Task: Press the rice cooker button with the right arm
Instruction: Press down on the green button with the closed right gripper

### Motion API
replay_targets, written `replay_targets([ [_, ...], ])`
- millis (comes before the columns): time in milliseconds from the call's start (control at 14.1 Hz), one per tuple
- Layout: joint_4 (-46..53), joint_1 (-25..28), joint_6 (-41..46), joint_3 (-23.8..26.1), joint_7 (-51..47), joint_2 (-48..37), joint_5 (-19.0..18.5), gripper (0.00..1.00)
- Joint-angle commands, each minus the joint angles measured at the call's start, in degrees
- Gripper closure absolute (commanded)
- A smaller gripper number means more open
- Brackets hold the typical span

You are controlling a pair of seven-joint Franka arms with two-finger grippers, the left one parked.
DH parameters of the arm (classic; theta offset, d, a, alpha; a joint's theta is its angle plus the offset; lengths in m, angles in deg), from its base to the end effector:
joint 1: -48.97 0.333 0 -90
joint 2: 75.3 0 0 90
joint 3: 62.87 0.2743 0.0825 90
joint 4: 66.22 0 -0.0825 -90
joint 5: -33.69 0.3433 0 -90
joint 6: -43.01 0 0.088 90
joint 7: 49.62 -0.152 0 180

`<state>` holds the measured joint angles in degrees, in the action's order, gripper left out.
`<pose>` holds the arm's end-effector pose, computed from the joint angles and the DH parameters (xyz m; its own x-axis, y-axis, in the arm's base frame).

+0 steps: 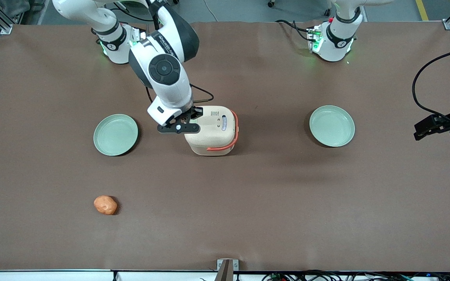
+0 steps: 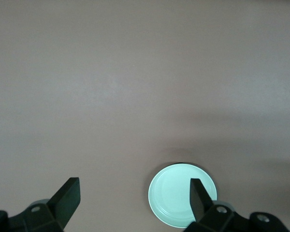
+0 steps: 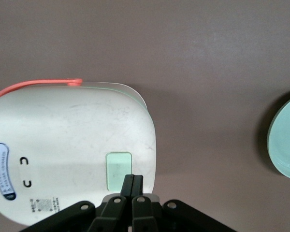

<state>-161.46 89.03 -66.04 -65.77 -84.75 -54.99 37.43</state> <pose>0.4632 0.3627 0.3273 0.9932 0.0109 -0.1162 0.0146 -0.9994 0.0312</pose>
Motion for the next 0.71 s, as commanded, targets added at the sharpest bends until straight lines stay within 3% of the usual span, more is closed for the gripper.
replay_targets([
  [0,-0.1,1.3,-1.1,-0.5,-0.6,1.5,0.4,0.99],
  [637,-0.2,2.4,-2.1,-0.6,-0.6,3.3,0.3,0.98],
])
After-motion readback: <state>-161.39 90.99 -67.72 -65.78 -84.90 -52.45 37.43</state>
